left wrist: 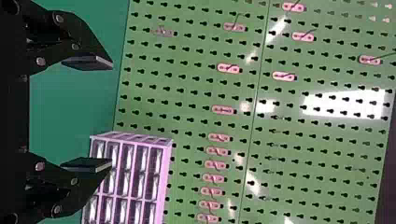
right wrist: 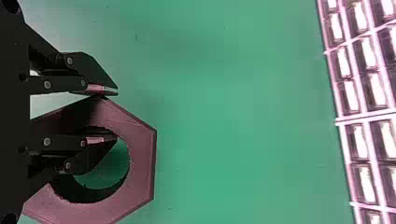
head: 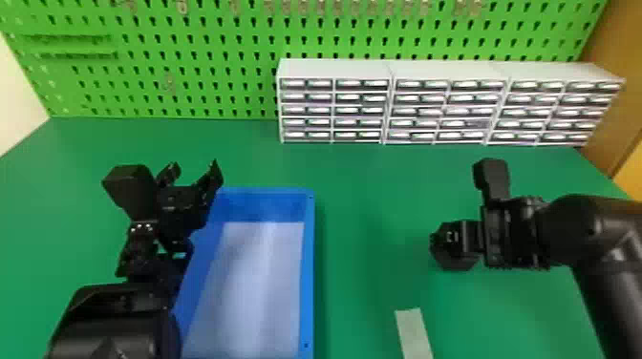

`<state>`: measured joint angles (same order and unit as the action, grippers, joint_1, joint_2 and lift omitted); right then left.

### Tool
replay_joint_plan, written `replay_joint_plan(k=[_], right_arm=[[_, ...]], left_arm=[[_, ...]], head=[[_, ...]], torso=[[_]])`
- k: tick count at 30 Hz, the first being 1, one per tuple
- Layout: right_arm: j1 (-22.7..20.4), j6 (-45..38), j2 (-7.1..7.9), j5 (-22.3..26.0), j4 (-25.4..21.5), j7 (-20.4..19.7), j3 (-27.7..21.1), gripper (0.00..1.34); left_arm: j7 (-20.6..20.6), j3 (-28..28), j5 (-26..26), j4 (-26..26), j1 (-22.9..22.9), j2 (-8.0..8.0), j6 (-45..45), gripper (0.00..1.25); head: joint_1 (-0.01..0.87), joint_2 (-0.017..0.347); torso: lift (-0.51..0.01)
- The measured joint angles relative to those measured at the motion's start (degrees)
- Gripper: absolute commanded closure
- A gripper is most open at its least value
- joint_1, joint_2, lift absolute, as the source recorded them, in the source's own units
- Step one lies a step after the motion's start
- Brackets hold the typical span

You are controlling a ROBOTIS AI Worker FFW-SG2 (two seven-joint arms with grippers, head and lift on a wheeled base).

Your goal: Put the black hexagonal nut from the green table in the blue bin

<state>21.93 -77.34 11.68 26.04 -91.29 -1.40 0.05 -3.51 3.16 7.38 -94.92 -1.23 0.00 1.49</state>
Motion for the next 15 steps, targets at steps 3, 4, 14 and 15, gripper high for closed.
replay_joint_plan(k=[3,4,14,15], right_arm=[[0.23,0.09,-0.07,-0.21,-0.77,0.0,-0.1,1.12],[0.29,0.24,-0.09,-0.28,-1.04,0.0,-0.12,1.12],[-1.77,9.14,-0.58,-0.15,-5.84,0.0,-0.39,1.12],[-2.08,10.39,-0.62,-0.21,-6.49,0.0,-0.34,1.12]], left_arm=[[0.07,-0.04,0.0,0.0,0.0,0.0,0.0,0.51],[0.08,-0.06,0.0,0.0,0.0,0.0,0.0,0.51],[0.09,-0.08,0.0,0.0,-0.04,0.0,0.0,0.51],[0.09,-0.08,0.0,0.0,-0.04,0.0,0.0,0.51]], head=[[0.686,0.051],[0.686,0.051],[0.686,0.051],[0.686,0.051]], torso=[[-0.097],[-0.097],[-0.097],[-0.097]])
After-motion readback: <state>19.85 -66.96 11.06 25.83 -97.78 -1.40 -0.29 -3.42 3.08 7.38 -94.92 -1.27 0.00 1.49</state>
